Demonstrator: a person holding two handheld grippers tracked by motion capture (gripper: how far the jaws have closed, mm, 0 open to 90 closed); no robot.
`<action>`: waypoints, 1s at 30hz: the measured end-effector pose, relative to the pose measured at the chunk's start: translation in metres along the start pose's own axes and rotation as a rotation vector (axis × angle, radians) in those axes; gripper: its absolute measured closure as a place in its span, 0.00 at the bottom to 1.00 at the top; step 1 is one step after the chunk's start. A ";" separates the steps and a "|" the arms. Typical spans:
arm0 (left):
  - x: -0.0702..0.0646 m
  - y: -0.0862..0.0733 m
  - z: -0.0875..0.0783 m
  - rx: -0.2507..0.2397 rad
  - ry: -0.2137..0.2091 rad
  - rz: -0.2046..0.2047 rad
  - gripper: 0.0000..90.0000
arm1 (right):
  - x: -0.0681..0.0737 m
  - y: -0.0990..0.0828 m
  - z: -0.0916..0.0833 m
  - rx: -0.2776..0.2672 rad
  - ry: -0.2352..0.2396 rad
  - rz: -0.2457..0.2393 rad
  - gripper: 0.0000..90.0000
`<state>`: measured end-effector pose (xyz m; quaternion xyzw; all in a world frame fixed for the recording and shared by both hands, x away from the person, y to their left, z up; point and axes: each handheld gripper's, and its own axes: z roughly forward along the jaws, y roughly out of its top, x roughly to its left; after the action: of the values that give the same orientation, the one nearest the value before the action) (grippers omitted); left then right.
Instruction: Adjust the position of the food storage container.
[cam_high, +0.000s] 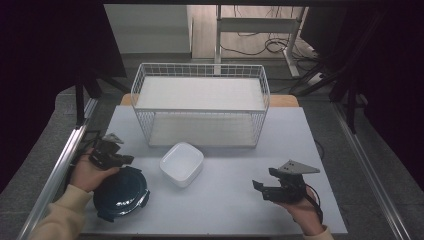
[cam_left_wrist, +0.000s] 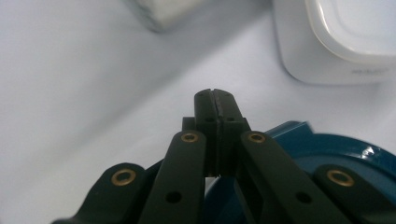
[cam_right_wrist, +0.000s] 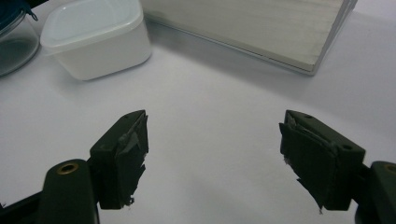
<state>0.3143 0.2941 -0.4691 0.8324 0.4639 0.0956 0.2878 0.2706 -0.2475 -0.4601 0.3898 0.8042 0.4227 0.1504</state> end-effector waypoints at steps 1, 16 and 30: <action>0.005 -0.004 -0.008 -0.013 0.003 -0.021 1.00 | 0.000 0.000 0.000 0.000 0.000 0.000 0.26; 0.038 -0.075 -0.027 0.085 0.049 -0.128 1.00 | 0.004 0.001 0.005 0.017 0.001 -0.002 0.26; 0.017 -0.076 -0.011 0.099 -0.033 -0.064 1.00 | 0.004 0.001 0.005 0.020 0.001 -0.001 0.26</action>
<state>0.2643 0.3437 -0.5052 0.8318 0.4898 0.0497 0.2565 0.2719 -0.2412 -0.4618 0.3906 0.8086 0.4150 0.1462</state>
